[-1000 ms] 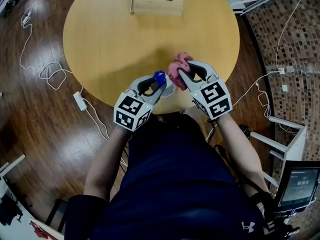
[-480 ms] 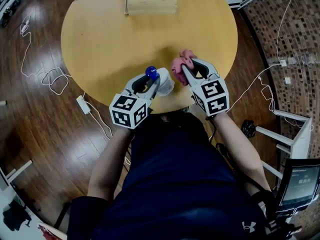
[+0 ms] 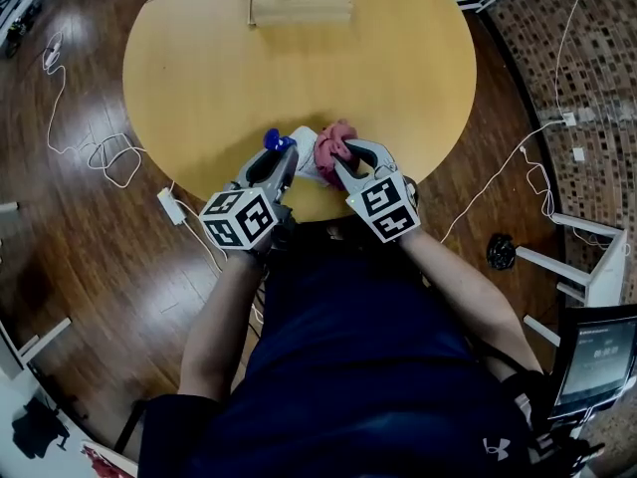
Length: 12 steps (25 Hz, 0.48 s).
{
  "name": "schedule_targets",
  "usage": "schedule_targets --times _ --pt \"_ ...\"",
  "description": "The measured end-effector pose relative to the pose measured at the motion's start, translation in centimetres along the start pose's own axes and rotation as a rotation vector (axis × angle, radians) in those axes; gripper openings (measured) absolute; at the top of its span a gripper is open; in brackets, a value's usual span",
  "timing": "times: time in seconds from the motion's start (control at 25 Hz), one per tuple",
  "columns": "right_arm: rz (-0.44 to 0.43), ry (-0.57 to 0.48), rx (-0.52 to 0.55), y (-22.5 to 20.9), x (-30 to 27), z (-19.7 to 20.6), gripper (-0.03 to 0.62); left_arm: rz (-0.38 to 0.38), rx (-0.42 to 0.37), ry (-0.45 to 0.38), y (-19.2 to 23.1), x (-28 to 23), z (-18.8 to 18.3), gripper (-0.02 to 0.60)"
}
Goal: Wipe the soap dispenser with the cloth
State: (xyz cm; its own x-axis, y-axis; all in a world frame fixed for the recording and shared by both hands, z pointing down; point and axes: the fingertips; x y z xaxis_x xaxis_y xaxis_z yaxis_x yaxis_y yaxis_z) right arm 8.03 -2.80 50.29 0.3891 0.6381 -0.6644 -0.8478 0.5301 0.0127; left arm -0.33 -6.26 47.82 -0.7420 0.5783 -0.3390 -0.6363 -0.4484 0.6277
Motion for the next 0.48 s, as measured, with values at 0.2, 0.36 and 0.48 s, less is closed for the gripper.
schedule_targets --times 0.2,0.36,0.48 --pt "0.042 0.077 -0.132 -1.6 0.4 3.0 0.103 -0.010 0.052 -0.023 0.9 0.4 0.1 0.129" --pt "-0.064 -0.083 0.033 2.6 1.5 -4.2 0.103 -0.026 0.134 -0.048 2.5 0.9 0.4 0.129" --pt "-0.143 -0.072 0.200 6.4 0.0 -5.6 0.103 -0.042 0.188 -0.067 3.6 1.4 0.6 0.129"
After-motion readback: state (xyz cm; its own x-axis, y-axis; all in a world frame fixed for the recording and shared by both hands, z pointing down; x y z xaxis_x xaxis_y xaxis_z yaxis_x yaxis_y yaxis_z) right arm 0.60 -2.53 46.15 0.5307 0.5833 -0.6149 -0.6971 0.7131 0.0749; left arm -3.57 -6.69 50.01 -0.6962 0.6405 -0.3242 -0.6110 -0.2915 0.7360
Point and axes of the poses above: the fingertips, and each gripper's own axes: x backward along the fingers, y to its left, z out of its underside, and after that the axes turned 3 degrees about -x, right-handed
